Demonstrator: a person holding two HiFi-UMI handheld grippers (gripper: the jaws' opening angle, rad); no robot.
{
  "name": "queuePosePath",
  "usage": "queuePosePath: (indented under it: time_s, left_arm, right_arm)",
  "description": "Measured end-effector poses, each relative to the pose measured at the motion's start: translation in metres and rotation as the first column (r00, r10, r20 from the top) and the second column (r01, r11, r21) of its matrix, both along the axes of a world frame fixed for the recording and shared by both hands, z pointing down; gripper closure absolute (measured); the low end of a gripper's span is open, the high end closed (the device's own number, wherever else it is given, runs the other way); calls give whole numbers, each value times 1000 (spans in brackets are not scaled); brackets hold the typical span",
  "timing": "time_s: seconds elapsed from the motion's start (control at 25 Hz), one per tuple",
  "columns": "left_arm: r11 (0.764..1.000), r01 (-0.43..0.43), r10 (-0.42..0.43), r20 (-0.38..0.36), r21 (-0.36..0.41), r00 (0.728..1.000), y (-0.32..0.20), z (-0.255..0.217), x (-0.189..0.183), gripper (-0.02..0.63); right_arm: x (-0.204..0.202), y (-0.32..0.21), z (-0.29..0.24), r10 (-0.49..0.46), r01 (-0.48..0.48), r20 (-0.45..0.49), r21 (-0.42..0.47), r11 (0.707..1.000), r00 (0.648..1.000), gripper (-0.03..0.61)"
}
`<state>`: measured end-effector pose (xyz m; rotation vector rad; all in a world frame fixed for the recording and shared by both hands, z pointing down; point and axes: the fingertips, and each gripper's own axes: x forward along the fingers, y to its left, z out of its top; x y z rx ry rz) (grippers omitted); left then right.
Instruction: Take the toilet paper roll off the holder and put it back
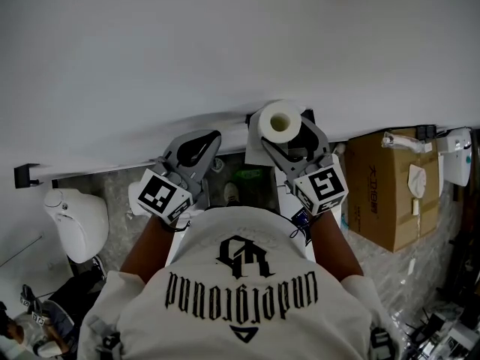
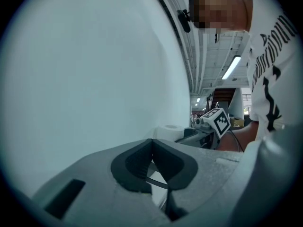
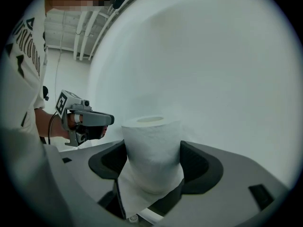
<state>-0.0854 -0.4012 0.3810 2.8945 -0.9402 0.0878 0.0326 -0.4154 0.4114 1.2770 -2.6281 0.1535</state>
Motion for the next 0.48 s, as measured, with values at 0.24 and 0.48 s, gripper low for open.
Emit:
queuePosePath:
  time_s: [0.24,0.48]
  left_arm:
    - [1000,-15,15,-2,-7,1000,-6,2,1,600]
    - [1000,-22,22,-3,-10,1000,-5,4,4,600]
  right_arm:
    - [-1,-2,5,2,-2,-11,-11,1000,1000,258]
    - [-1,-2,7,-4,3,-12,-25,1000,1000,258]
